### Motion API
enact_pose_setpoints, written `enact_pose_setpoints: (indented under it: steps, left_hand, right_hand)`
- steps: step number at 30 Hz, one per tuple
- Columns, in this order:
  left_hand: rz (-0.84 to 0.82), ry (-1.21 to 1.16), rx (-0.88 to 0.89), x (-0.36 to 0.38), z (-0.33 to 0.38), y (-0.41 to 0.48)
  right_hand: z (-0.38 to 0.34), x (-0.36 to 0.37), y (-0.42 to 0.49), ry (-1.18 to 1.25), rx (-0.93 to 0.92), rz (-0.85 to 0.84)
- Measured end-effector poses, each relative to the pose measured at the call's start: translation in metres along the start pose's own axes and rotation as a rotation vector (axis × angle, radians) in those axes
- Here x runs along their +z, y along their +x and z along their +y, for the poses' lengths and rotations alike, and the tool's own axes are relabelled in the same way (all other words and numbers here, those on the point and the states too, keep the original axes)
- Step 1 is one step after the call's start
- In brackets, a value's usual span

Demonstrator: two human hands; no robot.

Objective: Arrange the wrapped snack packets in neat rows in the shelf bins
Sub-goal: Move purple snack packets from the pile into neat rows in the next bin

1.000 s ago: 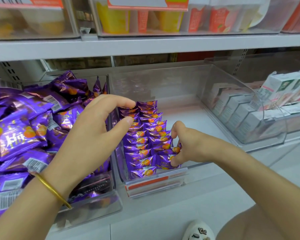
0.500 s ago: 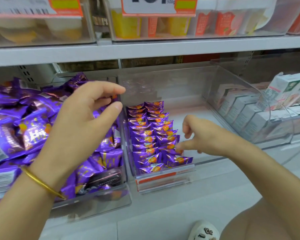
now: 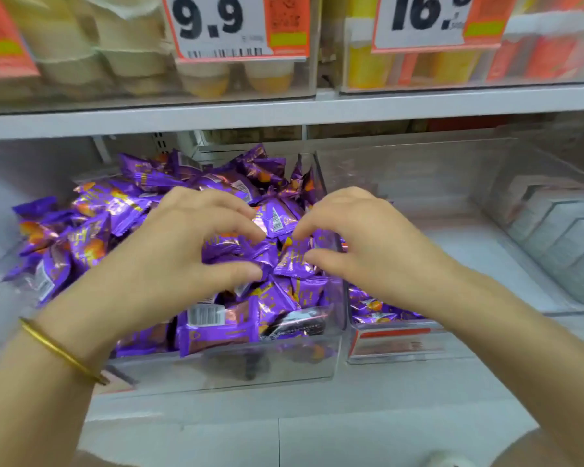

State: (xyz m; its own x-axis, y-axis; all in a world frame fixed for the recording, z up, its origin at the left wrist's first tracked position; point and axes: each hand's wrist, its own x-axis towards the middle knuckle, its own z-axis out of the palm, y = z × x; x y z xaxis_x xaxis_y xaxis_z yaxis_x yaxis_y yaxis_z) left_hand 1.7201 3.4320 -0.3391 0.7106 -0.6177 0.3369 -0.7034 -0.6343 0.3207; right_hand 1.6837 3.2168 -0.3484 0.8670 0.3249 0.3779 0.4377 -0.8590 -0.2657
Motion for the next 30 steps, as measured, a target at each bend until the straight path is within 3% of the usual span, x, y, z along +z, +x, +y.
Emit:
enact_pose_setpoints:
  steps: [6,11,14,17,19,22,25,30]
  left_hand:
    - [-0.135,0.148,-0.053,0.006,-0.006,-0.012]
    - [-0.156,0.155,-0.002,0.014,-0.007,-0.011]
    - [-0.169,0.167,0.021,0.018,-0.007,-0.009]
    - [-0.130,0.019,-0.042,0.014,0.000,-0.006]
    - [0.002,-0.269,-0.181,0.010,0.005,-0.002]
    - [0.194,-0.716,-0.317,0.009,0.004,0.003]
    - [0.250,-0.947,-0.360,0.013,0.007,0.006]
    - [0.223,-1.207,-0.330,0.013,0.018,0.011]
  right_hand:
    - [-0.011,0.020,0.043,-0.374,0.136,-0.380]
    - [-0.013,0.022,0.049,-0.351,0.174,-0.436]
    - [-0.010,0.020,0.048,-0.307,0.164,-0.383]
    - [-0.004,0.009,0.041,-0.102,0.154,-0.126]
    - [-0.002,-0.003,0.032,0.136,0.188,0.072]
    - [0.000,-0.013,0.018,0.487,0.295,0.223]
    - [-0.007,-0.016,0.011,0.831,0.347,0.246]
    - [-0.020,-0.008,0.013,1.045,0.327,0.122]
